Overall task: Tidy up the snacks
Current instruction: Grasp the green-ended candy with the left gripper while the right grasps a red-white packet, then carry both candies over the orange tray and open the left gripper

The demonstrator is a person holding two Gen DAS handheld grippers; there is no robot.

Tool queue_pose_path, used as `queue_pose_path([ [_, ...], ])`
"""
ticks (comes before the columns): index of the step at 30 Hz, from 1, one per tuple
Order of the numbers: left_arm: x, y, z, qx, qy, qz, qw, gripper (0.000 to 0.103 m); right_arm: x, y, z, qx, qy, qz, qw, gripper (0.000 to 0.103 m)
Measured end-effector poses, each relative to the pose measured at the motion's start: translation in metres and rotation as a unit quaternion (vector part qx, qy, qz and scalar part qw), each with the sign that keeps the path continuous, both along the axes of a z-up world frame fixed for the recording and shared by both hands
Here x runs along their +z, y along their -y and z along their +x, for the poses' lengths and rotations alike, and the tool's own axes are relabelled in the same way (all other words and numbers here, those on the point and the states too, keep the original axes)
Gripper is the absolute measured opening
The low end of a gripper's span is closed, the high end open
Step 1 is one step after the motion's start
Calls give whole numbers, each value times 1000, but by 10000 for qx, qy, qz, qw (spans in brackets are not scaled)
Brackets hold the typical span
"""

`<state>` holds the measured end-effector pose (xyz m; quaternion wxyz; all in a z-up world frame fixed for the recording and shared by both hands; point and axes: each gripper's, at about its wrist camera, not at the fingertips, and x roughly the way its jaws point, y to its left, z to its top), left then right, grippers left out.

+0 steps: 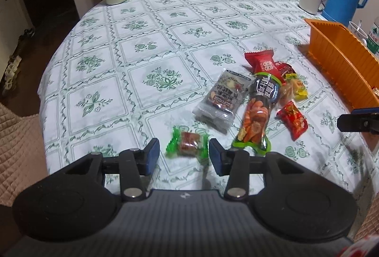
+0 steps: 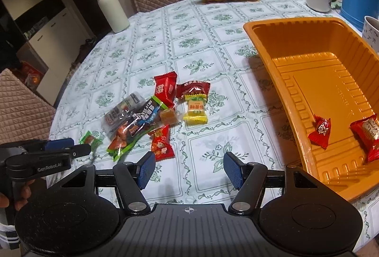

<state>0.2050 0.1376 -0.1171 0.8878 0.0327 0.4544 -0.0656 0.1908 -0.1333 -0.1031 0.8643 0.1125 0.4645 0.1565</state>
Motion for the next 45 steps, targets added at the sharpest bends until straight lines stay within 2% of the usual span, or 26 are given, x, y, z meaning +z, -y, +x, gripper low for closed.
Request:
queue_pose_path([
  [7, -7, 2, 8, -208, -57, 45, 9998, 41, -4, -5, 5, -47, -40, -61, 10000, 64],
  [9, -8, 2, 9, -239, -83, 3, 9997, 34, -5, -7, 7, -22, -36, -58, 10000, 64],
  [14, -7, -1, 9, -269, -62, -94, 9996, 26, -7, -13, 12, 66, -35, -76, 9999, 64],
  [21, -6, -4, 9, -257, -67, -159, 9995, 24, -11, -32, 19, 412, 106, -208, 9989, 64],
  [22, -5, -5, 9, -227, -68, -168, 9996, 24, -11, -35, 20, 473, 140, -245, 9985, 62],
  [23, -5, -6, 9, -199, -68, -180, 9996, 24, -12, -39, 21, 542, 181, -293, 9979, 54],
  [25, -4, -8, 9, -150, -77, -188, 9997, 24, -15, -44, 25, 665, 200, -373, 9969, 46],
  [32, 2, -15, 8, -26, -51, -219, 9997, 23, -24, -62, 35, 950, 233, -522, 9938, 33],
  [38, 6, -17, 7, 11, -32, -258, 9997, 23, -31, -71, 40, 1027, 180, -665, 9923, 24],
  [45, 13, -15, 1, -37, 7, -338, 9994, 23, -26, -69, 34, 1086, 271, -643, 9916, 21],
])
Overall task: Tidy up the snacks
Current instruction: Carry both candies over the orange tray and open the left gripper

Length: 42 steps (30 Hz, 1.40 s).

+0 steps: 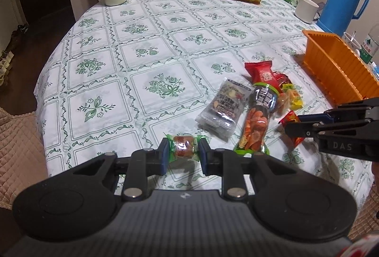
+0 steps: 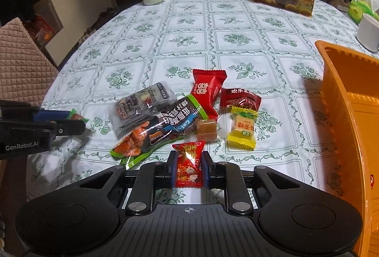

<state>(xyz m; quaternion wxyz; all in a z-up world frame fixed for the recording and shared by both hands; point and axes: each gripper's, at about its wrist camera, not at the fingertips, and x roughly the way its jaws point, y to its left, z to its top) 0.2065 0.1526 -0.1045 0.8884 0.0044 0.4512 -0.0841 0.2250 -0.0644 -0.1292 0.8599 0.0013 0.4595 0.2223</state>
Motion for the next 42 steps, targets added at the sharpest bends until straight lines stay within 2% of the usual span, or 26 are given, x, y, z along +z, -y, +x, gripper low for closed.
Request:
queue_pose_path([
  [11, 33, 36, -21, -246, 224, -84, 9994, 23, 34, 36, -24, -257, 55, 472, 9985, 21],
  [17, 57, 79, -38, -301, 401, -257, 9984, 23, 57, 73, -41, -216, 165, 648, 9975, 21],
  [24, 75, 145, -50, -611, 579, -440, 9955, 23, 75, 134, -59, -350, 322, 713, 9963, 21],
  [33, 77, 237, -45, -1123, 671, -643, 9893, 23, 81, 226, -68, -906, 441, 626, 9929, 21],
  [42, 60, 304, -22, -1402, 544, -594, 9869, 23, 73, 291, -58, -1231, 442, 586, 9897, 21],
])
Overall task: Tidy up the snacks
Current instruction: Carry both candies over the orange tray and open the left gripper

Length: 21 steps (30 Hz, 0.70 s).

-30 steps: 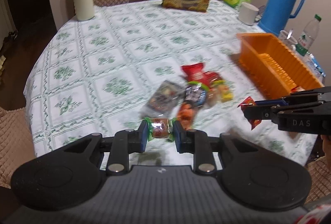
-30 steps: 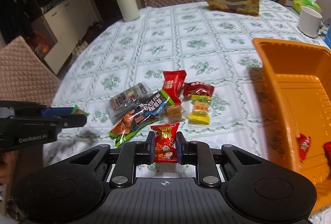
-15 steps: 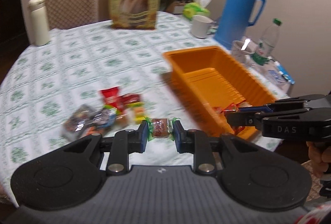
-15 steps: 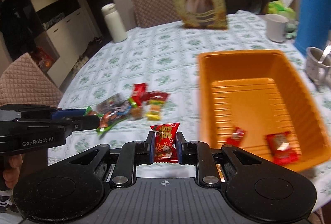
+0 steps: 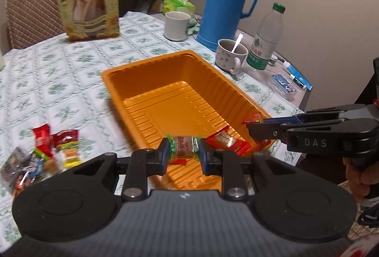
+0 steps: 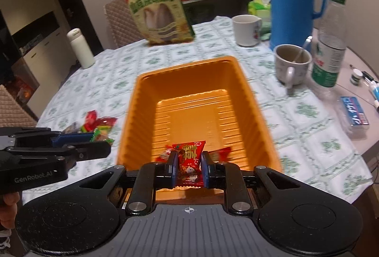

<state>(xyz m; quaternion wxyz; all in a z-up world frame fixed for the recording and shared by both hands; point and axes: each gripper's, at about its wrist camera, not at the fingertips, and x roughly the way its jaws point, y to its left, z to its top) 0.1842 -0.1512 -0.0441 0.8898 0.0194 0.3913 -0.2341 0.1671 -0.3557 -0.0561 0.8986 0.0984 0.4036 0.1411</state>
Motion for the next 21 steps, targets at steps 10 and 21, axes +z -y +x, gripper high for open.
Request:
queue_pose_path([
  [10, -22, 36, 19, -105, -250, 180, 9995, 24, -11, 31, 16, -70, -91, 77, 9999, 21],
  [21, -31, 46, 29, -74, -415, 265, 9988, 31, -17, 42, 29, 14, -149, 197, 9997, 21],
])
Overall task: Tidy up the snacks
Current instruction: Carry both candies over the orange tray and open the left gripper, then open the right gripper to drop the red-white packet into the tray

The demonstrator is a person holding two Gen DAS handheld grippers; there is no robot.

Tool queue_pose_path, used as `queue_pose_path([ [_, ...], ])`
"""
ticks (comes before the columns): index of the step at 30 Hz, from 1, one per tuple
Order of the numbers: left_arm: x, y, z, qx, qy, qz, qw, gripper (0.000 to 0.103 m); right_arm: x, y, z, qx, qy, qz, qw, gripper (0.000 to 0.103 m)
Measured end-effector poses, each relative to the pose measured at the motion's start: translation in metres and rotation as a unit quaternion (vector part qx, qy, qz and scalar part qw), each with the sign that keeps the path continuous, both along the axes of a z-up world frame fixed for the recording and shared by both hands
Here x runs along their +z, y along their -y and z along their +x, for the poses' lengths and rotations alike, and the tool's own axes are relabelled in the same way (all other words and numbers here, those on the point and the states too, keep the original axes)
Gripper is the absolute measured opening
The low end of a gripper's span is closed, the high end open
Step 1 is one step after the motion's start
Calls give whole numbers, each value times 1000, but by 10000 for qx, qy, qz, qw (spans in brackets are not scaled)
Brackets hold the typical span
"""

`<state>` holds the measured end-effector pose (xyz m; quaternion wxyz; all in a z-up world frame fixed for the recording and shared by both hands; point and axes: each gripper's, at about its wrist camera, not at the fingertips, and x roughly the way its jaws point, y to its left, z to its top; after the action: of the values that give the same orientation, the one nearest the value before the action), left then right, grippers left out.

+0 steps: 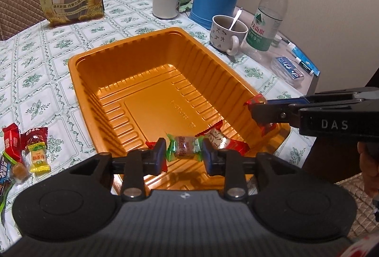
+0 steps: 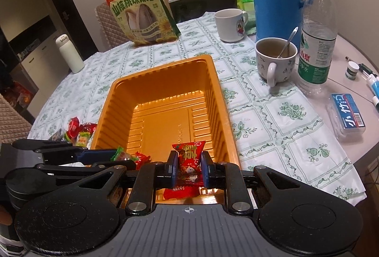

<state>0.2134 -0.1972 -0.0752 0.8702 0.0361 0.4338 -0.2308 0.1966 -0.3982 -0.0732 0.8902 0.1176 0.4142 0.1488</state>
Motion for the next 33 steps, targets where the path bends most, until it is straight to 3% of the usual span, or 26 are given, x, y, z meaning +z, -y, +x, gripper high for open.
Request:
queue_pose_path([
  [16, 25, -32, 16, 665, 258, -29, 9974, 32, -9, -19, 23, 394, -73, 169, 9991, 21],
  [27, 28, -44, 13, 788, 281, -29, 9965, 32, -13, -37, 38, 478, 13, 325, 9983, 22],
  [30, 28, -46, 11, 785, 274, -50, 9965, 32, -12, -37, 40, 396, 21, 398, 9984, 34],
  [32, 28, -47, 10, 775, 268, -63, 9966, 32, -10, -35, 38, 281, 100, 369, 9989, 54],
  [33, 28, -48, 9, 773, 260, -72, 9966, 32, -9, -34, 37, 250, 133, 346, 9990, 55],
])
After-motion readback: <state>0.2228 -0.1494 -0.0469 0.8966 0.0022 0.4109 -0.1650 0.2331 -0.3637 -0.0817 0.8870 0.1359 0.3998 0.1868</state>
